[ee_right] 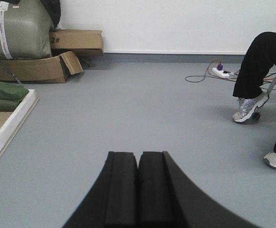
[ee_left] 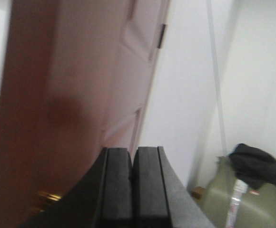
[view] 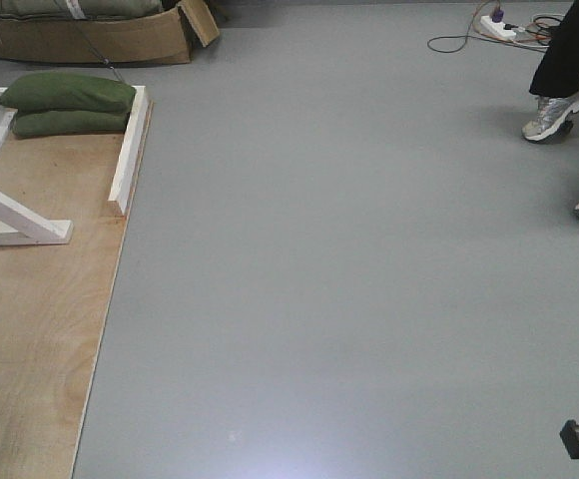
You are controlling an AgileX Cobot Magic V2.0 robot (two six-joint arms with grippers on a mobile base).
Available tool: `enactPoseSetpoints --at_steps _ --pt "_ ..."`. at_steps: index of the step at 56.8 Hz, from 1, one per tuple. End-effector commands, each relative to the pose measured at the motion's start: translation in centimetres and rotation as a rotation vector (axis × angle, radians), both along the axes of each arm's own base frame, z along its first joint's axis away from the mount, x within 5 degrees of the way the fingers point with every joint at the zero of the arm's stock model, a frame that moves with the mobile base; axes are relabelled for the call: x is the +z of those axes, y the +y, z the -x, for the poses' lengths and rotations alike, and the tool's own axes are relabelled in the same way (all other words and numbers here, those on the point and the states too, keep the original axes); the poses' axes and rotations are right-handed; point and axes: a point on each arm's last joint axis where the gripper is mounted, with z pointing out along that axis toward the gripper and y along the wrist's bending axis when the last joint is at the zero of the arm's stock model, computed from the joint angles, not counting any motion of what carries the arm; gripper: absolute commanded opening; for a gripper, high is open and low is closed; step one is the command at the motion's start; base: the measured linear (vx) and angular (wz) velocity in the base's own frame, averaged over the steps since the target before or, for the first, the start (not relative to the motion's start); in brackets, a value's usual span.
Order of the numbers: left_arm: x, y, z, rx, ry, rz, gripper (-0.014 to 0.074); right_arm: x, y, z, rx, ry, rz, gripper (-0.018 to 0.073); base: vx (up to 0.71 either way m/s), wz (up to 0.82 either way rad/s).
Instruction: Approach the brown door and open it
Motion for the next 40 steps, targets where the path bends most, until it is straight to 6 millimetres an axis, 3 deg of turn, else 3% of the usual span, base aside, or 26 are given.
enactPoseSetpoints --at_steps 1,17,40 --pt "2.3 0.6 1.2 0.064 -0.079 -0.058 -0.0003 0.7 0.0 -0.1 -0.003 -0.093 0.010 0.0000 0.00 0.00" --pt "2.5 3.0 3.8 0.252 -0.073 -0.069 -0.0003 0.7 0.0 -0.1 -0.003 -0.093 0.010 0.0000 0.00 0.00" --pt "0.6 8.2 2.5 0.314 -0.090 -0.074 -0.0003 0.7 0.0 -0.1 -0.003 -0.093 0.010 0.0000 0.00 0.00"
